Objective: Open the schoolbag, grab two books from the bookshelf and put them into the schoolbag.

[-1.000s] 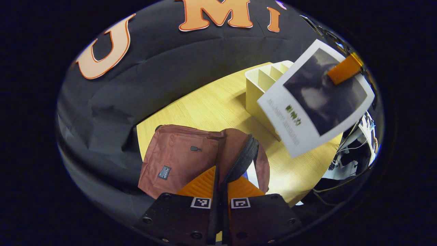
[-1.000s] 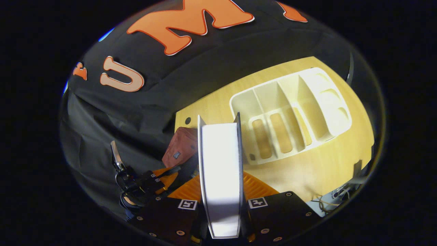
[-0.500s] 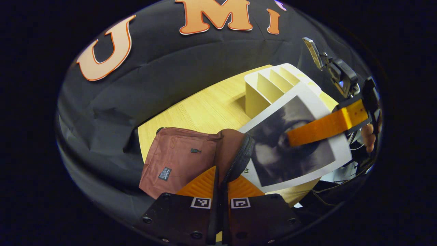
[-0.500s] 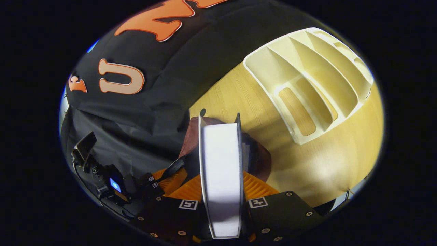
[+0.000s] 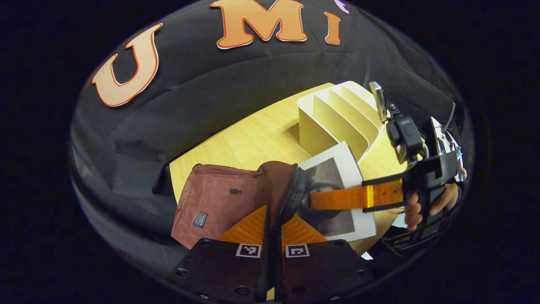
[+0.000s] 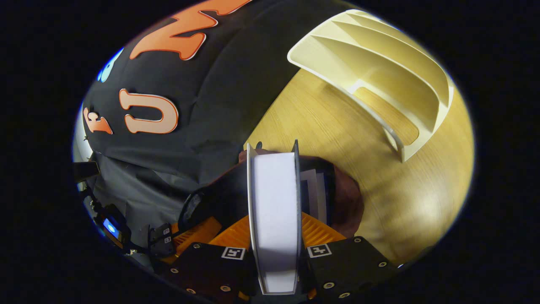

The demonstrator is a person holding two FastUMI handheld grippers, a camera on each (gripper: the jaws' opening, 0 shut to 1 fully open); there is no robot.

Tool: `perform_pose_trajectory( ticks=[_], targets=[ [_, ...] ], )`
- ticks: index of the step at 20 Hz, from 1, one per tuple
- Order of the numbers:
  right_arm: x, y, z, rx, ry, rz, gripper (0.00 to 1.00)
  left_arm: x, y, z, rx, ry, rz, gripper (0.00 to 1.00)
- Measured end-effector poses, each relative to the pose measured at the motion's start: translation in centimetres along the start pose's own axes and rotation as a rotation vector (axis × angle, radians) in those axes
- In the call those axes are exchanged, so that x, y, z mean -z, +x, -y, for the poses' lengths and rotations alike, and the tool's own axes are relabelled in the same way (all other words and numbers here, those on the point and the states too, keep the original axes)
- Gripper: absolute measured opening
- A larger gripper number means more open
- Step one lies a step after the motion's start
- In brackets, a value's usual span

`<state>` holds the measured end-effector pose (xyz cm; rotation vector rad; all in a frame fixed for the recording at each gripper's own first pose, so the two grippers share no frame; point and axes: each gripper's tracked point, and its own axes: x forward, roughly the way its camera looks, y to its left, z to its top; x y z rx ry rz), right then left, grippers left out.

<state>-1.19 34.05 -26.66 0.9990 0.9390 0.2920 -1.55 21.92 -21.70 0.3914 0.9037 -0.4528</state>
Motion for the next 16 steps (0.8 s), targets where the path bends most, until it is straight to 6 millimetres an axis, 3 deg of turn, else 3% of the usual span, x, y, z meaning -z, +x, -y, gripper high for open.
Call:
perform_pose_trajectory(
  ticks=[6, 16],
  targets=[
    [2.9, 3.5, 0.2, -0.047, 0.042, -0.038, 0.39, -0.8, 0.4, 1.7, 0.010, 0.082, 0.000, 0.07],
    [3.3, 9.1, -0.9, -0.093, 0.015, 0.003, 0.40, -0.9, 0.2, 2.6, 0.035, 0.108, 0.003, 0.07]
  ],
)
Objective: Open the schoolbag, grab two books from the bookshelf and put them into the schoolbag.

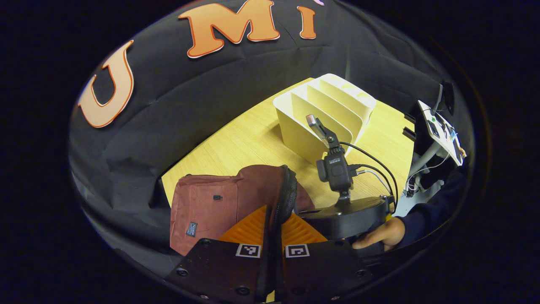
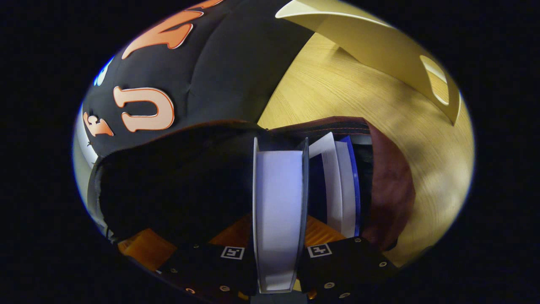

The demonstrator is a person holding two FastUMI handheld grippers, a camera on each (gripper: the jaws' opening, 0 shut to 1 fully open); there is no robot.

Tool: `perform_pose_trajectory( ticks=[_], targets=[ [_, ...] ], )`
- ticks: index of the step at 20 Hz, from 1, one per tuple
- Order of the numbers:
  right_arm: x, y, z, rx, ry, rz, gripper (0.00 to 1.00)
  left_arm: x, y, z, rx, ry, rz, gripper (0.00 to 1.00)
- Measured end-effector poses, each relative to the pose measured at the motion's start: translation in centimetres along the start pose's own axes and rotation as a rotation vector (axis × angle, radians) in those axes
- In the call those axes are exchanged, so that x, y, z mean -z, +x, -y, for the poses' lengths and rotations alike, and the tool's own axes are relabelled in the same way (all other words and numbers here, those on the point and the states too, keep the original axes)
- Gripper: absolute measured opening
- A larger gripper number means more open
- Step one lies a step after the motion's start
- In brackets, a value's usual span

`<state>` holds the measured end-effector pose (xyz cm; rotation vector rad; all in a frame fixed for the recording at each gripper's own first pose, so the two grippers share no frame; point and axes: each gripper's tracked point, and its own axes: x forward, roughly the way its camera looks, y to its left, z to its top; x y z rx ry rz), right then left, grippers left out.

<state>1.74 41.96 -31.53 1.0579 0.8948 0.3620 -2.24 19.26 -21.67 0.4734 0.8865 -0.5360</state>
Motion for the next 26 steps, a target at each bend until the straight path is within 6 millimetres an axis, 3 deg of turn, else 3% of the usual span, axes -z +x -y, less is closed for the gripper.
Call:
perform_pose_trajectory(
  ticks=[2, 3, 4, 6, 7, 9, 11, 12, 13, 14, 17, 18, 19, 20, 22, 26],
  targets=[
    [-0.1, 0.5, 0.0, 0.009, -0.010, 0.001, 0.40, 0.0, 0.1, -0.6, -0.014, -0.018, 0.007, 0.07],
    [0.1, 0.4, 0.4, 0.044, -0.014, -0.017, 0.31, -0.1, 0.1, -0.7, -0.015, -0.036, 0.013, 0.07],
    [0.3, 0.3, 1.0, 0.090, -0.039, -0.029, 0.43, 0.3, 0.2, -0.9, -0.018, -0.054, 0.014, 0.07],
    [-0.7, -1.0, 2.4, 0.157, -0.127, -0.016, 0.45, 0.6, 0.6, -0.7, -0.016, -0.086, 0.021, 0.11],
    [-1.3, -1.7, 3.0, 0.193, -0.170, -0.008, 0.73, 0.4, 1.0, -0.5, -0.015, -0.089, 0.031, 0.12],
    [-2.4, -4.0, 3.9, 0.259, -0.250, 0.008, 0.79, 0.0, 1.2, -0.1, -0.004, -0.117, 0.042, 0.14],
    [-4.4, -6.1, 4.8, 0.305, -0.306, 0.042, 0.87, 0.1, 1.3, 1.0, 0.028, -0.157, 0.061, 0.23],
    [-5.5, -7.1, 4.8, 0.310, -0.323, 0.066, 0.88, 0.2, 1.7, 1.5, 0.041, -0.175, 0.059, 0.36],
    [-6.8, -8.3, 5.2, 0.330, -0.342, 0.091, 0.92, 0.7, 1.8, 2.1, 0.045, -0.188, 0.052, 0.35],
    [-7.9, -9.7, 5.6, 0.340, -0.361, 0.116, 0.94, 1.0, 2.0, 3.0, 0.050, -0.197, 0.050, 0.55],
    [-11.7, -14.2, 6.4, 0.373, -0.407, 0.193, 0.95, 0.8, 2.3, 5.3, 0.063, -0.241, 0.052, 0.57],
    [-12.9, -15.5, 6.3, 0.372, -0.424, 0.214, 0.96, 0.4, 2.5, 6.1, 0.071, -0.269, 0.061, 0.66],
    [-14.0, -17.0, 6.7, 0.394, -0.445, 0.228, 0.94, -0.2, 2.5, 7.2, 0.082, -0.291, 0.072, 0.67],
    [-14.9, -18.5, 6.3, 0.381, -0.464, 0.244, 0.93, -1.0, 2.7, 8.1, 0.084, -0.310, 0.085, 0.89],
    [-17.1, -22.0, 5.8, 0.385, -0.499, 0.291, 0.93, -2.9, 3.0, 9.8, 0.082, -0.335, 0.105, 0.96],
    [-22.3, -28.6, 5.0, 0.398, -0.596, 0.413, 0.94, -9.0, 2.4, 12.4, 0.027, -0.358, 0.219, 0.98]
  ],
)
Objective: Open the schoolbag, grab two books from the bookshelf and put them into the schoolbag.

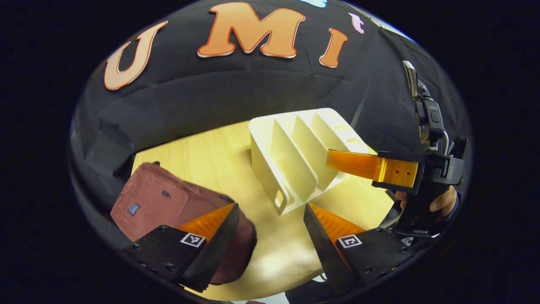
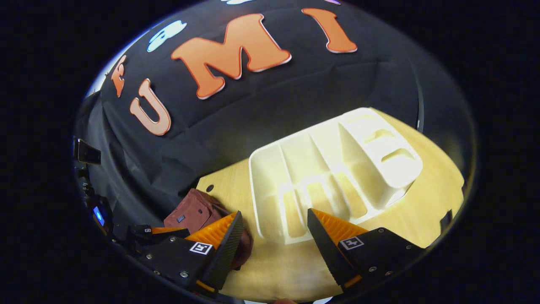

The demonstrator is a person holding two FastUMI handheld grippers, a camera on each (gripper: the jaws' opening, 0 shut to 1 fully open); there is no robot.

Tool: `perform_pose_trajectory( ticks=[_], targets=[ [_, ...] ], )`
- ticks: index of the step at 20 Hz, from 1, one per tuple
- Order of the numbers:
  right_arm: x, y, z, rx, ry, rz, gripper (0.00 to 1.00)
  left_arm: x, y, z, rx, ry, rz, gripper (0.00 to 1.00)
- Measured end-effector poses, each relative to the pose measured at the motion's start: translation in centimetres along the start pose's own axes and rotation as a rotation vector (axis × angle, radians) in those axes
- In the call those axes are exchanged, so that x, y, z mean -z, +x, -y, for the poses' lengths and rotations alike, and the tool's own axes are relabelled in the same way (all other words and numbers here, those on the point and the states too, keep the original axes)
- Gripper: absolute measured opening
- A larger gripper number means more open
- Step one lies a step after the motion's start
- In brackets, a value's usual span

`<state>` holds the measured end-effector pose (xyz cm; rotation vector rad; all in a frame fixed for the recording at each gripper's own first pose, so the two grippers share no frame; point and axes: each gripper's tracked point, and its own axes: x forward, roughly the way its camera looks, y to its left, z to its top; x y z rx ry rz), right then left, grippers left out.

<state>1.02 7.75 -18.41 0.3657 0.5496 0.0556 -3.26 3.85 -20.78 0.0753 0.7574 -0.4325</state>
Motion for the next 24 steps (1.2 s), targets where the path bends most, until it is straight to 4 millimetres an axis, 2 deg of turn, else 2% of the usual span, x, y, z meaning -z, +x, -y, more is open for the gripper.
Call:
perform_pose_trajectory(
  ticks=[3, 5, 7, 8, 11, 14, 16, 18, 21, 24],
  targets=[
    [-4.5, -2.3, 3.2, 0.036, -0.078, 0.095, 0.93, -4.5, -0.8, 3.2, -0.063, -0.010, 0.147, 0.98],
    [-7.3, -4.1, 4.6, 0.038, -0.119, 0.152, 0.93, -6.9, -1.1, 4.8, -0.119, -0.006, 0.244, 0.98],
    [-9.9, -5.9, 5.7, 0.042, -0.174, 0.216, 0.93, -9.3, -2.2, 6.2, -0.183, -0.018, 0.337, 0.98],
    [-11.1, -6.7, 6.0, 0.036, -0.205, 0.247, 0.93, -9.4, -2.4, 6.0, -0.212, -0.039, 0.379, 0.98],
    [-13.8, -9.6, 6.5, -0.012, -0.273, 0.330, 0.93, -11.5, -4.6, 7.0, -0.286, -0.098, 0.518, 0.98],
    [-15.3, -12.4, 6.3, -0.050, -0.331, 0.410, 0.93, -13.4, -8.0, 9.0, -0.403, -0.119, 0.633, 0.97],
    [-15.7, -12.9, 6.4, -0.061, -0.361, 0.429, 0.93, -14.2, -9.7, 10.8, -0.440, -0.107, 0.705, 0.97],
    [-15.0, -13.2, 6.2, -0.077, -0.379, 0.426, 0.93, -14.5, -11.0, 11.5, -0.468, -0.098, 0.760, 0.94],
    [-14.7, -13.4, 6.8, -0.064, -0.358, 0.443, 0.93, -14.6, -12.1, 11.4, -0.489, -0.071, 0.798, 0.94],
    [-15.6, -13.1, 7.7, -0.021, -0.314, 0.481, 0.93, -14.3, -11.8, 11.5, -0.482, -0.104, 0.797, 0.94]
  ],
)
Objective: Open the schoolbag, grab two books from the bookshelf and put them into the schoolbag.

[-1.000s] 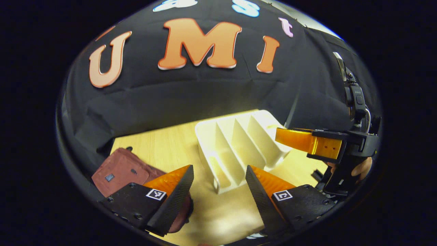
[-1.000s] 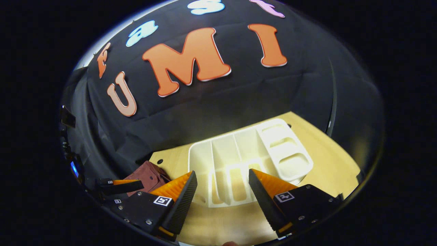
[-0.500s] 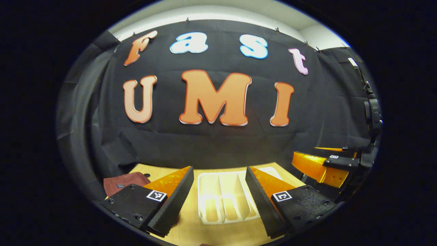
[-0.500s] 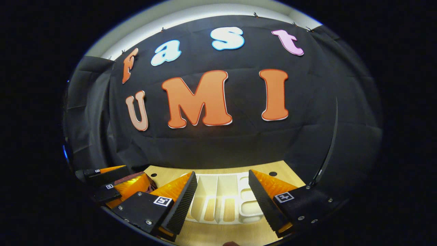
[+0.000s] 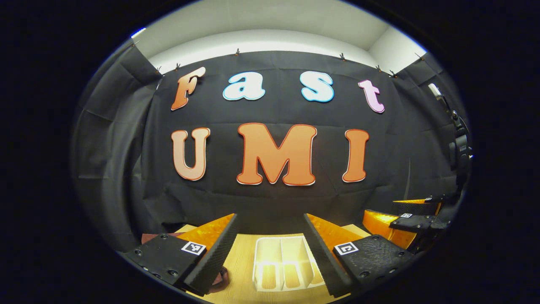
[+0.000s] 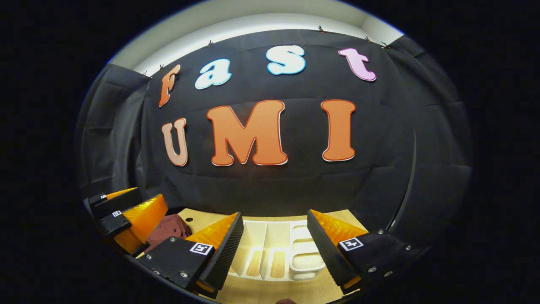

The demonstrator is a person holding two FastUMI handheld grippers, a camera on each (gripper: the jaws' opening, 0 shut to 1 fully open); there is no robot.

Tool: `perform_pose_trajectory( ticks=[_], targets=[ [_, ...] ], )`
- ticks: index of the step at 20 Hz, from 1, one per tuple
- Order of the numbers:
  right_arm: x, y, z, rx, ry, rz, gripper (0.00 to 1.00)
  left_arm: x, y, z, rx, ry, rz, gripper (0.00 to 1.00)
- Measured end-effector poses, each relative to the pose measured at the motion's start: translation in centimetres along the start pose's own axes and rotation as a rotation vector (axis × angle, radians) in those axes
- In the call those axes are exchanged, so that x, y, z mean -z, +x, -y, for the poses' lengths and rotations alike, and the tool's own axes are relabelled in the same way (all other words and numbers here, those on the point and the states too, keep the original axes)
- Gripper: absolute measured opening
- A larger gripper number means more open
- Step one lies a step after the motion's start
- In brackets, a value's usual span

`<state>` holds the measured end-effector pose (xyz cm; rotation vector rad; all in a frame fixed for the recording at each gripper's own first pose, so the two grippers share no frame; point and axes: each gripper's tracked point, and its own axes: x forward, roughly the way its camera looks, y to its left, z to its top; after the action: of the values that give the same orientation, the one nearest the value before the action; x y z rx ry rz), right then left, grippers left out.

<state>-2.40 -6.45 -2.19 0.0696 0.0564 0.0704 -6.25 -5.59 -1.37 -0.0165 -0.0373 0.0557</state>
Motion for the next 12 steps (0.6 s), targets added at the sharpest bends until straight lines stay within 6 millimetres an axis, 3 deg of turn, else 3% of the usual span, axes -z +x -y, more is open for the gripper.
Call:
perform_pose_trajectory(
  ticks=[3, 12],
  targets=[
    [-0.4, 0.5, 0.7, 0.047, 0.008, 0.024, 0.93, 0.0, -0.3, -0.2, -0.005, -0.001, -0.026, 0.94],
    [0.8, 0.7, -1.5, 0.036, -0.034, 0.023, 0.93, 0.2, 0.0, -0.2, -0.008, 0.013, -0.036, 0.95]
  ],
)
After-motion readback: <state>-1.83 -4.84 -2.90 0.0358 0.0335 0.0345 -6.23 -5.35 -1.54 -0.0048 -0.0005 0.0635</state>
